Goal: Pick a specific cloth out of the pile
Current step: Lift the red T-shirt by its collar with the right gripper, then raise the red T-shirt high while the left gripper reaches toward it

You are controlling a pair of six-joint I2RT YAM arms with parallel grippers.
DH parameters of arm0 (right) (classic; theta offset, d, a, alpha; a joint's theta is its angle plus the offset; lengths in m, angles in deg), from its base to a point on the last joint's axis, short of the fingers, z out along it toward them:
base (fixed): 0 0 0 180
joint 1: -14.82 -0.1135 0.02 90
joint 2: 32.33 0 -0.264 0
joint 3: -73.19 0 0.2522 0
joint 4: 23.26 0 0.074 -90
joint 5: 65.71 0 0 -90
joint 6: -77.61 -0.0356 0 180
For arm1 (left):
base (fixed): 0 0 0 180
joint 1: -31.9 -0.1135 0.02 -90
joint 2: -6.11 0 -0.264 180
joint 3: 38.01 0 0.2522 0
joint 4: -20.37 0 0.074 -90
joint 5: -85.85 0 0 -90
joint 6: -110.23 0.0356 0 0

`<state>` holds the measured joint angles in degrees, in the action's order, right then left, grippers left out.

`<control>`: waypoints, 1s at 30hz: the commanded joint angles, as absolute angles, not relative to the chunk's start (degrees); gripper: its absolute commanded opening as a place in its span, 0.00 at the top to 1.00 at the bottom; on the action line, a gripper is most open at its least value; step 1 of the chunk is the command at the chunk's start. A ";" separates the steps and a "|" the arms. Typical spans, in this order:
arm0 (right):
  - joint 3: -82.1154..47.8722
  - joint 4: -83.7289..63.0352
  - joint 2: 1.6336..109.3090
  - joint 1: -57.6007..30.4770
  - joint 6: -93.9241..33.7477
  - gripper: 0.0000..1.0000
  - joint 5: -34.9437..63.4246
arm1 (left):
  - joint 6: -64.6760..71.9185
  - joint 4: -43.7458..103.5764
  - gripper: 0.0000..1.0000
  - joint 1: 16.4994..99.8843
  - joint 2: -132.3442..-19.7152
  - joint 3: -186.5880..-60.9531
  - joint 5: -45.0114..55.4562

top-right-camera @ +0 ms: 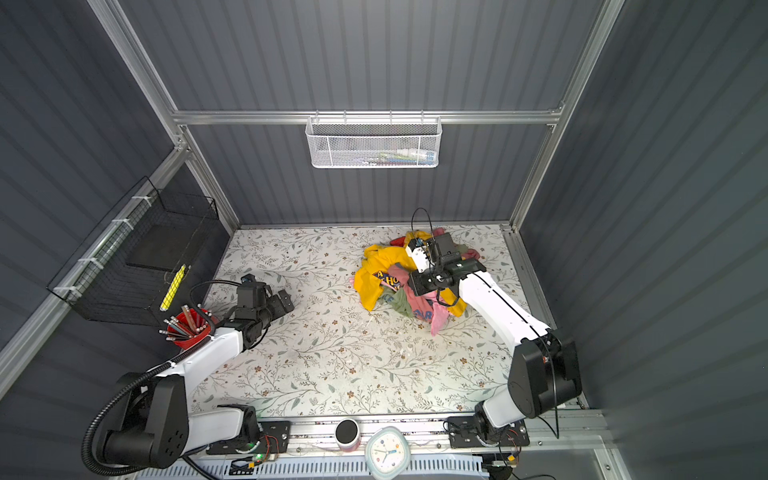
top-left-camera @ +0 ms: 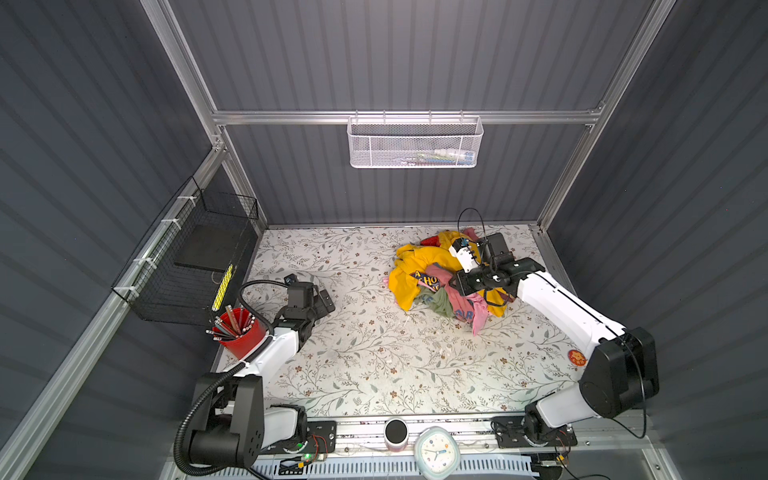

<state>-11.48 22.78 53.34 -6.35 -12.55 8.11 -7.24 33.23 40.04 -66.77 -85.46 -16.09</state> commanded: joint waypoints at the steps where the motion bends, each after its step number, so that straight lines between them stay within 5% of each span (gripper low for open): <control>1: -14.71 23.31 50.33 -6.62 -13.46 0.93 6.85 | -6.07 33.53 0.00 40.51 -66.40 -86.92 -15.40; 30: -40.41 30.38 44.29 -5.61 -14.84 1.00 5.68 | -1.96 33.18 0.00 52.45 -75.10 -92.46 -16.77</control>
